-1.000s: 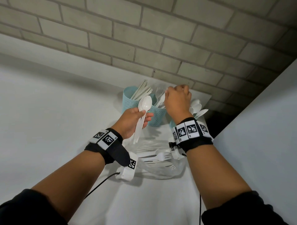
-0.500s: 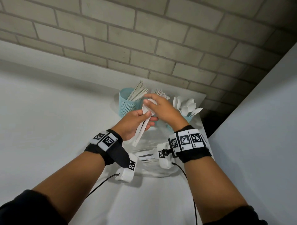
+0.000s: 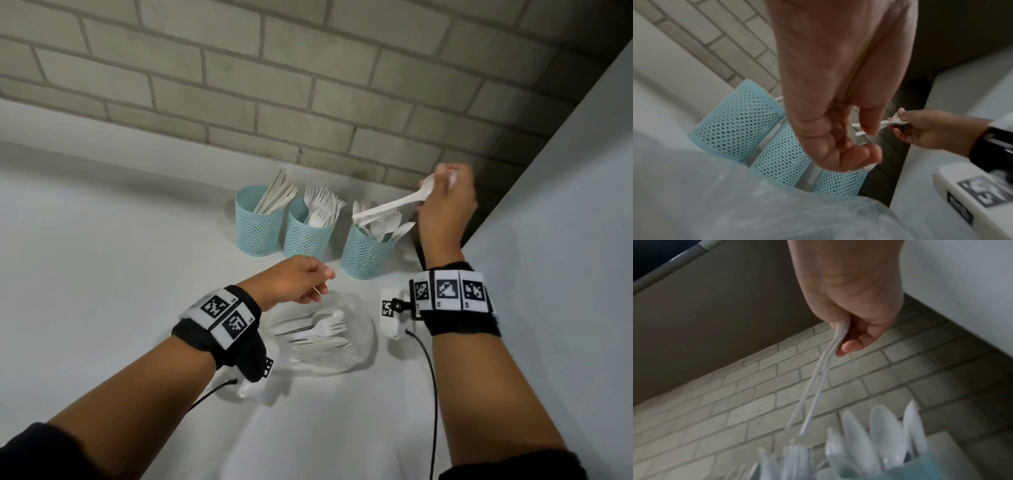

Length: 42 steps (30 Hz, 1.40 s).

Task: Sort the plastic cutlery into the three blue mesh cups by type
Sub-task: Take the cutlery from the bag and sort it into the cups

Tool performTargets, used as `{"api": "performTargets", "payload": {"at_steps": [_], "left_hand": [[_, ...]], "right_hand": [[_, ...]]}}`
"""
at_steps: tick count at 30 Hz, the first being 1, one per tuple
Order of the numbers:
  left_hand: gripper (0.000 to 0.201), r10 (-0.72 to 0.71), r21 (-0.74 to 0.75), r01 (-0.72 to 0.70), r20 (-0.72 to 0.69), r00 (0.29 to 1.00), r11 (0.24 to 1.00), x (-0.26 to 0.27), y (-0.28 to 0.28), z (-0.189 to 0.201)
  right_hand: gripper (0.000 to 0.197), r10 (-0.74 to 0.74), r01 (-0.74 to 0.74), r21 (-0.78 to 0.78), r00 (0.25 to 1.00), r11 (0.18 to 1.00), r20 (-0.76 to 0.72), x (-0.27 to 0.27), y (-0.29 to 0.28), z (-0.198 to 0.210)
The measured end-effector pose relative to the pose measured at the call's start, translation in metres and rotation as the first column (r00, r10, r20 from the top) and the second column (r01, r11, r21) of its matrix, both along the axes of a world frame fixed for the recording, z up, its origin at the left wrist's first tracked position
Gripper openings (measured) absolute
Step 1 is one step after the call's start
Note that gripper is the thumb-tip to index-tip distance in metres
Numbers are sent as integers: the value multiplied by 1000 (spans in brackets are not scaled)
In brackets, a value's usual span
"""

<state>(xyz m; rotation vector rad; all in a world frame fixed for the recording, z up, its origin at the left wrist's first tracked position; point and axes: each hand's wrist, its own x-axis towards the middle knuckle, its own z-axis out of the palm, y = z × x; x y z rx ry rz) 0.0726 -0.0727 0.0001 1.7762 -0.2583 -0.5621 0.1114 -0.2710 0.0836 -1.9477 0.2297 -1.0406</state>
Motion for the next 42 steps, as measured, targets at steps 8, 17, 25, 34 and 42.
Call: {"api": "performTargets", "payload": {"at_steps": [8, 17, 25, 34, 42], "left_hand": [[25, -263, 533, 119, 202, 944, 838, -5, 2, -13], [15, -435, 751, 233, 80, 897, 618, -13, 10, -21], [37, -464, 784, 198, 127, 877, 589, -20, 1, -24], [41, -533, 873, 76, 224, 816, 482, -32, -3, -27], [32, -565, 874, 24, 292, 772, 486, -30, 4, -23]], "right_hand": [[31, -152, 74, -492, 981, 867, -121, 7, -3, -30], [26, -44, -145, -542, 946, 828, -321, 11, 14, -50], [18, 324, -673, -109, 484, 732, -813, -38, 42, -37], [27, 142, -646, -66, 264, 761, -954, -55, 39, -82], [24, 191, -561, -67, 388, 825, -902, -59, 36, -86]]}}
